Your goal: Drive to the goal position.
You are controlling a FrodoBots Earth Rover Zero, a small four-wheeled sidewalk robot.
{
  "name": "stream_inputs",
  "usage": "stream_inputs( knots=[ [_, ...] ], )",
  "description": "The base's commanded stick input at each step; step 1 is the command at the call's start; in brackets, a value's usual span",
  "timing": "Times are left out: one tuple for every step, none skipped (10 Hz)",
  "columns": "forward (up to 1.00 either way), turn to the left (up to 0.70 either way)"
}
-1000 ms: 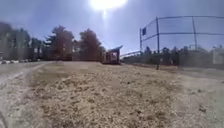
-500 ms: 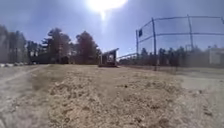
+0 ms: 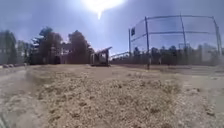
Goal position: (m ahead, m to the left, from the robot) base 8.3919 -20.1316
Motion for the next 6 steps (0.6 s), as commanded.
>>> stream_inputs(
  knots=[
    [0.43, -0.43],
    [0.43, -0.43],
    [0.43, -0.43],
    [0.43, -0.43],
    [0.43, -0.43],
    [0.43, -0.43]
  ],
)
